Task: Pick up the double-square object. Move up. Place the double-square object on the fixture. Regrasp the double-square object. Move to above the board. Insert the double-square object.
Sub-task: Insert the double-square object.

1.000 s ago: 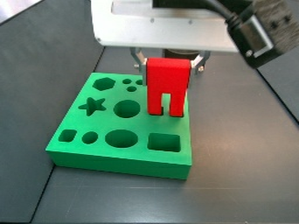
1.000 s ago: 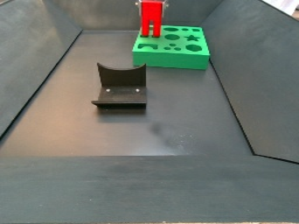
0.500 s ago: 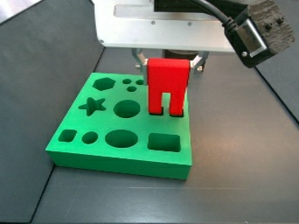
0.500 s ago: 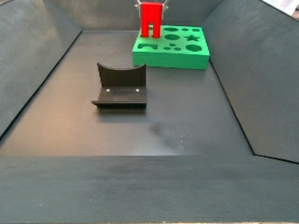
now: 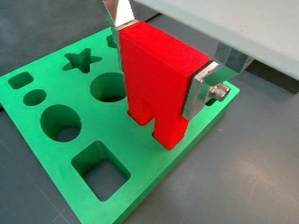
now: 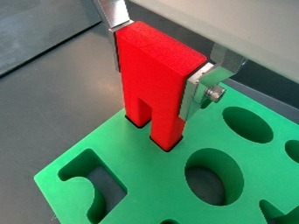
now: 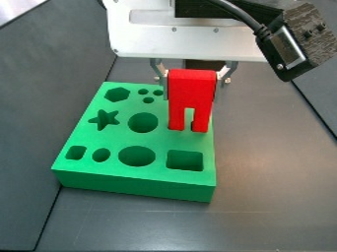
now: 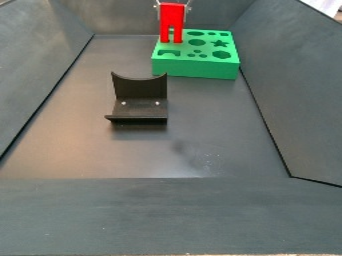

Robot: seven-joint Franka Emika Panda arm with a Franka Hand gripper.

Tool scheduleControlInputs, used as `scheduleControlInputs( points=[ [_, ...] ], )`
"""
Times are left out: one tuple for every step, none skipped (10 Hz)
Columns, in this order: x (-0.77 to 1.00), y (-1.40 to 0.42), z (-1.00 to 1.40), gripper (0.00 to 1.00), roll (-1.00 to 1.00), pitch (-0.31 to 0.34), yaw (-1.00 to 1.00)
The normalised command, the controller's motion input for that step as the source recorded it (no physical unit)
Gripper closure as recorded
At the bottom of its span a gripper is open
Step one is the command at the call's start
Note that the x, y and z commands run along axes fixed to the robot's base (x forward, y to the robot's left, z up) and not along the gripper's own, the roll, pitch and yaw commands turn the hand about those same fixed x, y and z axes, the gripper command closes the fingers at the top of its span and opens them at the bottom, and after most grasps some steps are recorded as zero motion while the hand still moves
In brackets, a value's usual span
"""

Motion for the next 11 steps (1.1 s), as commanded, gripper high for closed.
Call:
scheduleControlInputs(
  points=[
    [0.16,0.09,-0.83,1.0,0.05,-0.046,0.06],
    [0.19,0.0,-0.98,1.0,0.07,-0.084,0.04],
    [0.15,0.0,-1.0,1.0,0.08,-0.081,0.05],
    [0.11,0.0,-1.0,1.0,0.1,-0.059,0.05],
    [0.08,0.0,-1.0,1.0,0.11,-0.049,0.05],
    [0.06,0.0,-1.0,1.0,0.13,-0.043,0.05],
    [0.08,0.0,-1.0,1.0,0.1,-0.059,0.06],
    [0.12,0.0,-0.8,1.0,-0.03,-0.173,0.0],
    [0.0,-0.03,0.0,1.0,0.01,0.0,0.0],
    [0.0,0.0,0.0,1.0,0.05,0.0,0.0],
    [0.0,0.0,0.0,1.0,0.03,0.0,0.0]
  ],
)
